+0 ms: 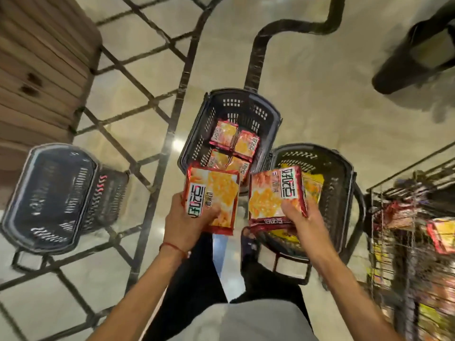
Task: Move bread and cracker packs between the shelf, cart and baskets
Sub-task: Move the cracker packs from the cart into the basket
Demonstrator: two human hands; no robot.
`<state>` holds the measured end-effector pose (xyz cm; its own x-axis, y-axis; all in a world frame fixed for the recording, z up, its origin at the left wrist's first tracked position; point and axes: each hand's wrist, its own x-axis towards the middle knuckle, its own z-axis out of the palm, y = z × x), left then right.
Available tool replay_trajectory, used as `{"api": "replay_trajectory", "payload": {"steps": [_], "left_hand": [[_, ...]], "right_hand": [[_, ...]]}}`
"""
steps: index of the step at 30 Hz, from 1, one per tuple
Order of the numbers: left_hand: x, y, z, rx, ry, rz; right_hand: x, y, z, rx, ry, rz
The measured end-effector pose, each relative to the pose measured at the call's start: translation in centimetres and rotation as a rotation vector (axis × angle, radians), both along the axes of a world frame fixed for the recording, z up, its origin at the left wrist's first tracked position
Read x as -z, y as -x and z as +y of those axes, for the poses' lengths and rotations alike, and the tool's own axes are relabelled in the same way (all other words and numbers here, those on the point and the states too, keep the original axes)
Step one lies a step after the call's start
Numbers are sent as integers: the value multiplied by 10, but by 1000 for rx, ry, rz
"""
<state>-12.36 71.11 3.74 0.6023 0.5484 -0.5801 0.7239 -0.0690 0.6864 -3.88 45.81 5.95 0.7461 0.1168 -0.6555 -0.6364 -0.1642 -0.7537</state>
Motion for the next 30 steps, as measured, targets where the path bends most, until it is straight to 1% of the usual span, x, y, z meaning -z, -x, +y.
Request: {"api": "replay_trajectory", "payload": {"steps": [6, 9, 12, 16, 21, 24, 30], "left_hand": [[46, -74, 89, 126, 15, 84], [83, -106, 129, 165, 24, 132], [126, -136, 156, 224, -9, 173], [191, -165, 173, 286, -22, 219], [268, -187, 164, 302, 11, 235], [317, -188, 160, 283, 31, 227], [385, -195, 153, 312, -43, 214]], "right_hand": [[38, -54, 74, 88, 145, 35], [65, -77, 106, 142, 195, 80], [102, -96, 131, 161, 249, 118], [170, -123, 155, 123, 331, 134], [279, -166, 179, 117, 421, 154], [350, -190, 187, 139, 426, 143], [467, -225, 185, 195, 372, 80]]}}
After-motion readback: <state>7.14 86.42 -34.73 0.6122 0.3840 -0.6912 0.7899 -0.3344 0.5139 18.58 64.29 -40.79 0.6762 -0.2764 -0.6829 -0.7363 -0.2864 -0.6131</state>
